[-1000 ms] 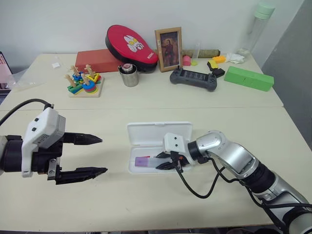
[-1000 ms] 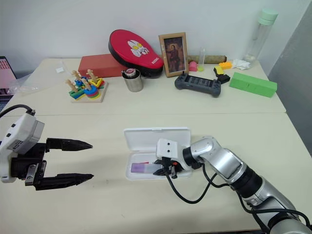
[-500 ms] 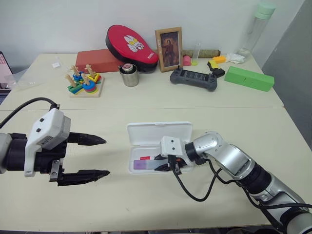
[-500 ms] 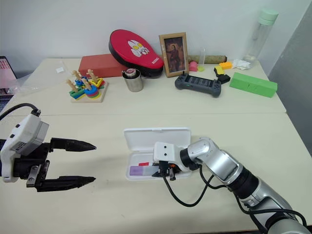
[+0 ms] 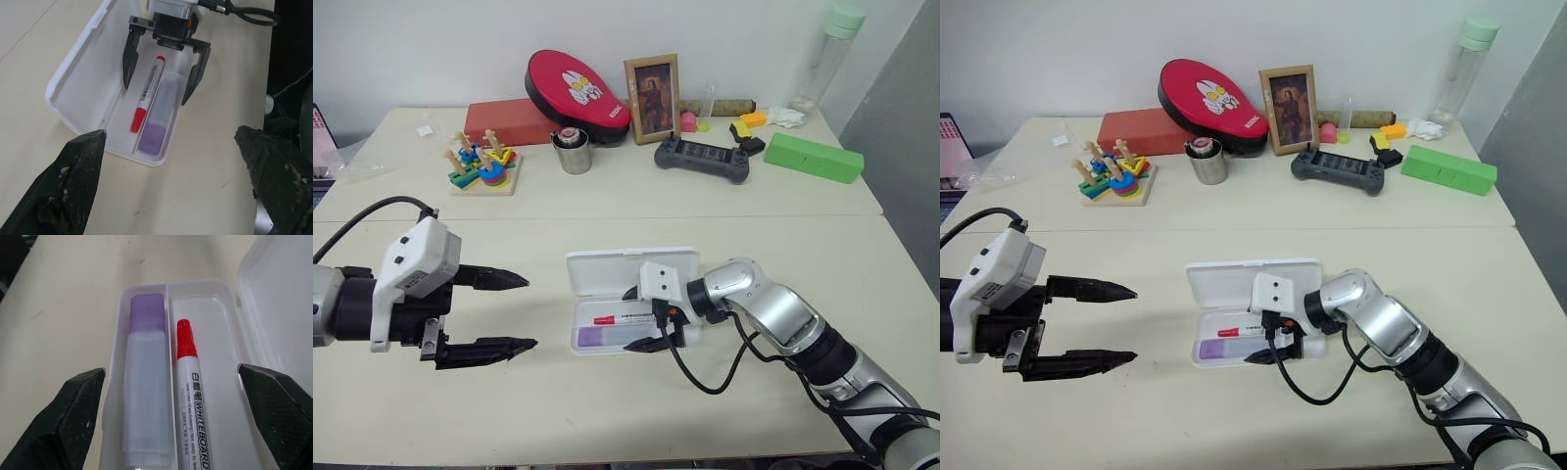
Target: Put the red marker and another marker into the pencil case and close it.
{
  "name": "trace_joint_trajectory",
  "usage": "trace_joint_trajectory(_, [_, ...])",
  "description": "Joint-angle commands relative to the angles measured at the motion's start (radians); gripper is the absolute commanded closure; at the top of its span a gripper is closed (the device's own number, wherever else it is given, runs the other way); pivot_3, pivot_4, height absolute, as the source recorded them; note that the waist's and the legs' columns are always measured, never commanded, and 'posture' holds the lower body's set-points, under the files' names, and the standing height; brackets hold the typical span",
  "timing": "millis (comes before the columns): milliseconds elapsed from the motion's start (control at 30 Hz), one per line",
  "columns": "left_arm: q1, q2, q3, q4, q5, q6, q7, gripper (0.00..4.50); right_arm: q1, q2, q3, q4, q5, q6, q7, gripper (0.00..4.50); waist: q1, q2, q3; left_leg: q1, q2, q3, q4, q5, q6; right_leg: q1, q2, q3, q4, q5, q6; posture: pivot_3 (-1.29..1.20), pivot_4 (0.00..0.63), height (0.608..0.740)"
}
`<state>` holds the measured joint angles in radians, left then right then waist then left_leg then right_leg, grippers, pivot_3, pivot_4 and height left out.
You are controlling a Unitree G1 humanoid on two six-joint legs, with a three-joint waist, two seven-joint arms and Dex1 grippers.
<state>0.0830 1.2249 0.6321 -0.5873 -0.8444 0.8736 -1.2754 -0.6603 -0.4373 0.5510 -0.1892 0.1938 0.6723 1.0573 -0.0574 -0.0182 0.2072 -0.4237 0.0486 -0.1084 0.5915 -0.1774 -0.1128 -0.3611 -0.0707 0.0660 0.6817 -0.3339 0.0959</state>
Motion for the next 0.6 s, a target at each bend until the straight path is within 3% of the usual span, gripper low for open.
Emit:
trace_joint_trajectory(33, [-0.016,-0.006,-0.004,0.005,0.006,-0.025,0.011,0.00,-0.045,0.023,-0.076,-0.026,0.063,0.050,0.002,0.01,0.000,0.000,0.000,0.000,0.000,0.000,0.000,0.000,0.000,0.000,0.000,0.000,0.000,0.000,0.000,0.00,0.150,0.740])
trace_joint_trajectory(300, [-0.035,-0.013,-0.022,0.012,-0.005,-0.032,0.027,0.00,-0.084,0.028,-0.171,-0.089,0.173,0.156,0.003,0.01,0.000,0.000,0.000,0.000,0.000,0.000,0.000,0.000,0.000,0.000,0.000,0.000,0.000,0.000,0.000,0.00,0.150,0.740])
trace_joint_trajectory(600, [-0.053,-0.023,-0.026,0.018,-0.026,-0.024,0.043,0.00,-0.065,-0.068,-0.305,-0.192,0.305,0.217,0.017,0.01,0.001,0.000,0.000,0.000,0.000,0.000,0.000,0.000,0.000,0.000,0.000,0.000,0.000,0.000,0.000,0.00,0.150,0.740])
